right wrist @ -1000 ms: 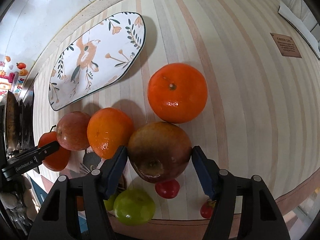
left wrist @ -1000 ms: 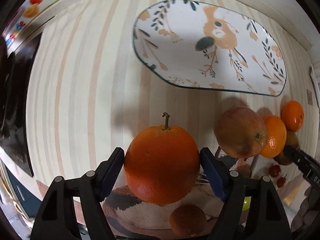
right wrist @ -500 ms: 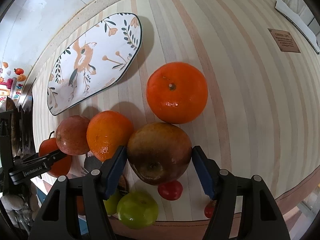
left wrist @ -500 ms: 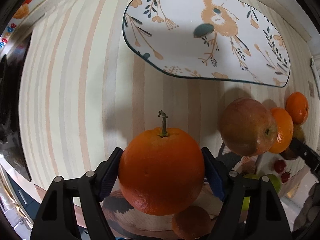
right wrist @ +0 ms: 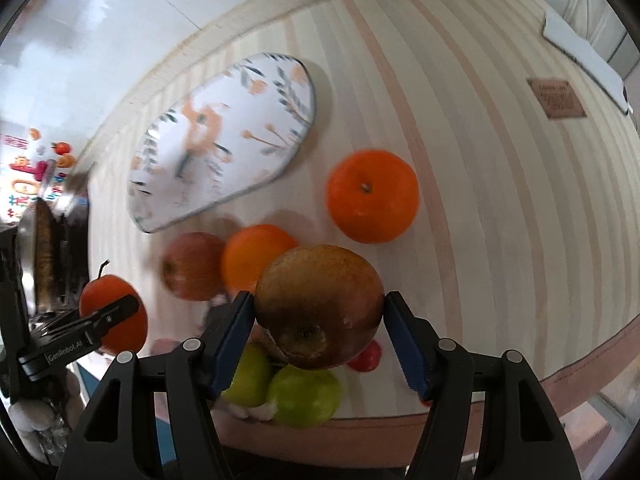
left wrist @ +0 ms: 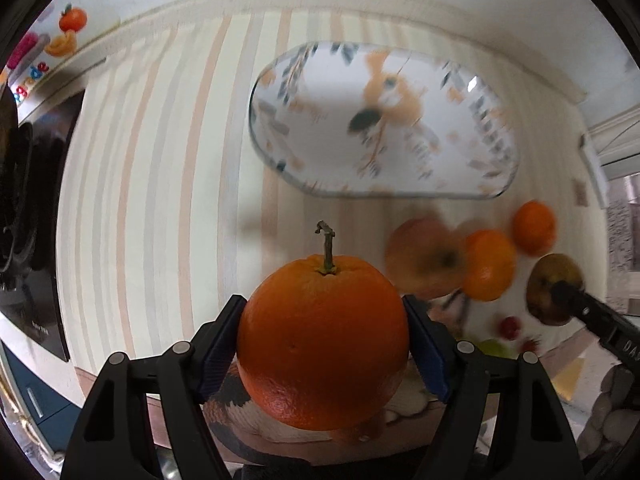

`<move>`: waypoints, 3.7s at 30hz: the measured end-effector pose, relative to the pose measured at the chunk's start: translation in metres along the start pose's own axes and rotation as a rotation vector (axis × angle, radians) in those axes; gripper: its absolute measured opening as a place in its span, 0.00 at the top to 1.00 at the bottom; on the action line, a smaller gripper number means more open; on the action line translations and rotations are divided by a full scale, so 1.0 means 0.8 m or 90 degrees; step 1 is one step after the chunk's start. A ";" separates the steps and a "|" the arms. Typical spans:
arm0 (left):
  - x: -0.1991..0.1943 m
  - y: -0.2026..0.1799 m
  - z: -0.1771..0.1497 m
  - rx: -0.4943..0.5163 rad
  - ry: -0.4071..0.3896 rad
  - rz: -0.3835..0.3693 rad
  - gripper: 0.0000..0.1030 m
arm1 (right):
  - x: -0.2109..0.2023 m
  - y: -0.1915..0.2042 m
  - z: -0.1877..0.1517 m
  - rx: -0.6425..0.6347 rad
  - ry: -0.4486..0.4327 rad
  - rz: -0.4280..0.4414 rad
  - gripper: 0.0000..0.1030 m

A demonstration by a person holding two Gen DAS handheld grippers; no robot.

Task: Organize fruits
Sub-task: 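Carry the orange to the plate with the left tool while the right carries the apple, then open the left tool on the plate while the right tool releases the apple beside it, then lift both tools away from the plate, then grasp the red apple with the left tool while the right tool grasps a tangerine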

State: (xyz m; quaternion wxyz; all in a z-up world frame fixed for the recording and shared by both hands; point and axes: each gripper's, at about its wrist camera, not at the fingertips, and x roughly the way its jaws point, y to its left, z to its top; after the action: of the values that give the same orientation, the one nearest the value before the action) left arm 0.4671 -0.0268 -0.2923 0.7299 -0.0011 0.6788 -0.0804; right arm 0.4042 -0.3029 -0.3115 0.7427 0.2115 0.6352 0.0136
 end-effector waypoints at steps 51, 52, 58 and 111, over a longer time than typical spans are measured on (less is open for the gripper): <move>0.059 -0.028 0.242 -0.047 0.062 -0.033 0.18 | 0.099 0.137 0.227 -0.161 0.081 -0.054 0.11; 0.053 -0.028 0.239 -0.043 0.053 -0.020 0.18 | 0.093 0.137 0.223 -0.159 0.077 -0.058 0.11; 0.024 -0.020 0.196 -0.038 0.011 0.022 0.18 | 0.066 0.125 0.186 -0.157 0.065 -0.085 0.11; -0.049 -0.037 0.003 0.001 -0.092 0.076 0.18 | -0.033 0.070 0.011 -0.051 -0.057 0.003 0.23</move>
State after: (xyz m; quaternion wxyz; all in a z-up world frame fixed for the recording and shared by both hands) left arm 0.4635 -0.0514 -0.2504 0.7802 0.0342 0.6234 -0.0372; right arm 0.4214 -0.2624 -0.2675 0.7780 0.1838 0.6000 0.0311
